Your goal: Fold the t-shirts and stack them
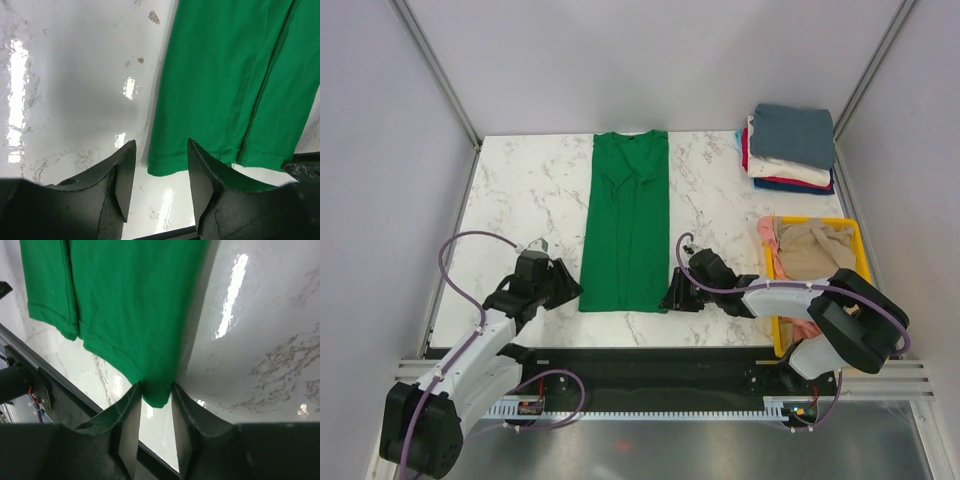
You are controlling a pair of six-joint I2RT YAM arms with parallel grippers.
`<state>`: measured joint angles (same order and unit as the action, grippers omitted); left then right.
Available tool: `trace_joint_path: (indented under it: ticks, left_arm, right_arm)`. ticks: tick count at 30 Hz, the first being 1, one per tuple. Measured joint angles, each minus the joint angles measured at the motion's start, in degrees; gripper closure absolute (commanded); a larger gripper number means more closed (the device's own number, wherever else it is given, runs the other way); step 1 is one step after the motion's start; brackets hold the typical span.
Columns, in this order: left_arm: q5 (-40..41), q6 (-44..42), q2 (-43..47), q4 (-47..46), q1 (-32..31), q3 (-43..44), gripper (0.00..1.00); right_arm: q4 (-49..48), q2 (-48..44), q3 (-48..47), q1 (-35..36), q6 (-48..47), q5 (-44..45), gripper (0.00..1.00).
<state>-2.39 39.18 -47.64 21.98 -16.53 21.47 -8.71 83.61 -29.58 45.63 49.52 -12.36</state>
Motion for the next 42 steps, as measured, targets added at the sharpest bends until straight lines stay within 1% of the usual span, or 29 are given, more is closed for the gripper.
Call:
trace_joint_path:
  ticks: [3, 5, 11, 18, 26, 28, 30, 31, 33, 34, 38, 42]
  left_arm:
    - [-1.1, 0.1, -0.8, -1.2, 0.0, -1.0, 0.49]
    - [-1.6, 0.1, -1.2, -1.7, 0.0, -1.6, 0.49]
    - [-3.8, 0.2, -1.2, -3.3, -0.3, -3.0, 0.52]
    - [-4.8, 0.6, -1.7, -3.8, -1.8, -3.1, 0.56]
    - [-4.7, 2.1, -4.3, -3.9, -4.3, -3.1, 0.64]
    - [-4.3, 2.7, -5.4, -4.0, -4.9, -3.0, 0.64]
    - [-3.6, 3.3, -5.4, -3.7, -5.6, -2.8, 0.61]
    - [-2.9, 3.6, -5.0, -3.5, -6.3, -2.8, 0.58]
    - [-1.6, 3.9, -3.4, -2.6, -7.6, -2.8, 0.55]
    - [-0.7, 4.1, -1.8, -1.6, -8.1, -2.8, 0.5]
    - [1.4, 4.7, 2.2, 0.6, -8.7, -2.3, 0.49]
    - [2.6, 5.2, 1.8, 1.6, -8.7, -2.1, 0.49]
  right_arm:
    - [-0.9, 0.7, 0.3, 0.0, 0.7, 0.0, 0.68]
    - [-1.2, 0.9, 0.5, 0.0, 0.9, 0.2, 0.74]
    - [-2.6, 2.3, 0.5, 0.0, 1.2, -0.3, 0.83]
    - [-2.1, 2.9, -0.2, 0.0, 0.8, -0.5, 0.86]
    - [-0.3, 3.3, -1.4, -0.1, -0.2, -0.5, 0.89]
    - [-0.3, 3.3, -1.4, -0.2, -0.3, -0.5, 0.91]
    - [-0.2, 3.3, -1.4, -0.2, -0.3, -0.5, 0.91]
    - [-0.2, 3.3, -1.4, -0.3, -0.3, -0.5, 0.91]
    - [0.1, 3.2, -1.4, -0.5, -0.4, -0.5, 0.92]
    - [0.3, 3.0, -1.4, -0.6, -0.5, -0.5, 0.92]
    - [1.3, 2.2, -1.1, -1.8, -1.4, -0.5, 0.92]
    - [2.0, 1.2, -0.5, -2.9, -1.8, -0.5, 0.93]
